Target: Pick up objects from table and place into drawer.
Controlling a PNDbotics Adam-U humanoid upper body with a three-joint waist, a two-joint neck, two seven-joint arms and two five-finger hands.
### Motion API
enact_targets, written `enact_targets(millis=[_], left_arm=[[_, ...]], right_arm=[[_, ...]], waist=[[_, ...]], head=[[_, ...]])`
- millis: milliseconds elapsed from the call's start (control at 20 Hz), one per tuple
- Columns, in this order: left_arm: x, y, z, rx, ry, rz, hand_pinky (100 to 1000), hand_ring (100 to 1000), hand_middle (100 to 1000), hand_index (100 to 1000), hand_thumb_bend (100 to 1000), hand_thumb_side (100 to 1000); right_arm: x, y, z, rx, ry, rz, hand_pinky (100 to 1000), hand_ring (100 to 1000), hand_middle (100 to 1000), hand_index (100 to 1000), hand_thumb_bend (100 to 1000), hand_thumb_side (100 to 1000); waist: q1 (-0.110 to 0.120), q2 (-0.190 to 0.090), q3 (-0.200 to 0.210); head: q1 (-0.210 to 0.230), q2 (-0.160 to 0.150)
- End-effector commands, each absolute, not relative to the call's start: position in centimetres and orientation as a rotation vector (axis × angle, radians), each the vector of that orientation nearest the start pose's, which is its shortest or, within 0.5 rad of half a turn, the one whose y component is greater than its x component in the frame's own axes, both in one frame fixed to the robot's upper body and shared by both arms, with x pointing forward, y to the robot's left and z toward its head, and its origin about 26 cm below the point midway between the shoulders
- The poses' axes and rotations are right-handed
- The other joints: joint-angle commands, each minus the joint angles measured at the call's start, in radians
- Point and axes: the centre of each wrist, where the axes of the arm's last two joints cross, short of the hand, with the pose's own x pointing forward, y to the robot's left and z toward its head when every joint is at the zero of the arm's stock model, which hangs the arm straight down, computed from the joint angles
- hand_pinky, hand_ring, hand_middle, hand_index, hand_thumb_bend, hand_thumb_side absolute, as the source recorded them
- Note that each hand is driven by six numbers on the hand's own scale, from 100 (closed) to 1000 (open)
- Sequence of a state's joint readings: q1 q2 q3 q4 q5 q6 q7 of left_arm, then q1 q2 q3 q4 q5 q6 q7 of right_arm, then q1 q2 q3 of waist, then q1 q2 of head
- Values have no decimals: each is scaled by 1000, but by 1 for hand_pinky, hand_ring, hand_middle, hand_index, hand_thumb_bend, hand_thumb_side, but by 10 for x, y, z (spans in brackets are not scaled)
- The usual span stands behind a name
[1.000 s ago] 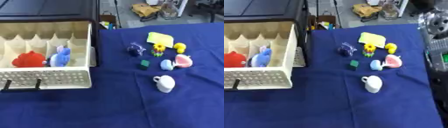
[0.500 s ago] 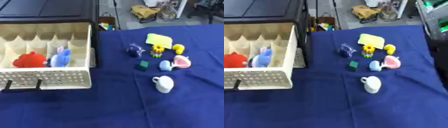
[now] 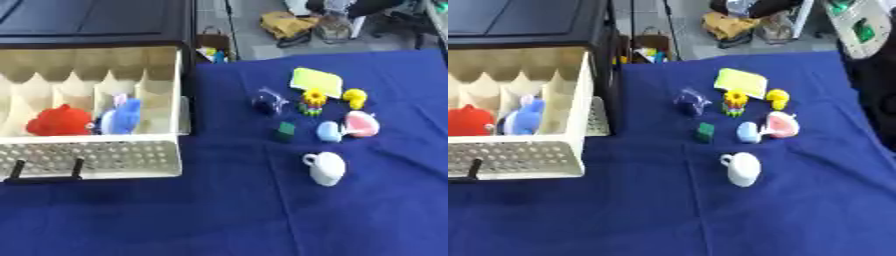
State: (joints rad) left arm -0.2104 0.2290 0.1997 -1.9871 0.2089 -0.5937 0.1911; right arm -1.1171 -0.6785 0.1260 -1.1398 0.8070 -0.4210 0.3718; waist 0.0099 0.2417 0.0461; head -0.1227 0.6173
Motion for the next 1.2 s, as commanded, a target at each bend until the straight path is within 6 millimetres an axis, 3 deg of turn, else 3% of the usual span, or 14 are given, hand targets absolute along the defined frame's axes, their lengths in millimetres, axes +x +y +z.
enact_targets(millis=[50, 500, 550, 600, 1200], left_arm=[[287, 307, 182, -140, 3435, -260, 429, 486, 463, 684, 168, 1000], [287, 306, 182, -146, 3434, -260, 429, 486, 464, 684, 167, 1000], [287, 306, 182, -147, 3434, -260, 429, 486, 464, 684, 167, 1000], [287, 306, 183, -149, 3434, -259, 429, 486, 464, 684, 167, 1000], [288, 306, 184, -158, 3433, -260, 429, 486, 465, 684, 167, 1000]], right_arm=[[451, -319, 366, 1653, 2257, -2246, 821, 909, 870, 948, 547, 675], [460, -346, 342, 1728, 2128, -2464, 831, 924, 872, 960, 565, 620], [460, -350, 341, 1733, 2124, -2480, 833, 927, 872, 965, 585, 569], [458, -354, 339, 1739, 2120, -2498, 833, 927, 873, 966, 575, 608], [437, -399, 313, 1754, 2207, -2618, 834, 925, 831, 947, 607, 585]], waist=[[1, -21, 1], [1, -13, -6], [1, -13, -7], [1, -13, -8], [0, -8, -18]], head=[[-5, -7], [-2, -15], [-1, -17], [0, -19], [4, -32]])
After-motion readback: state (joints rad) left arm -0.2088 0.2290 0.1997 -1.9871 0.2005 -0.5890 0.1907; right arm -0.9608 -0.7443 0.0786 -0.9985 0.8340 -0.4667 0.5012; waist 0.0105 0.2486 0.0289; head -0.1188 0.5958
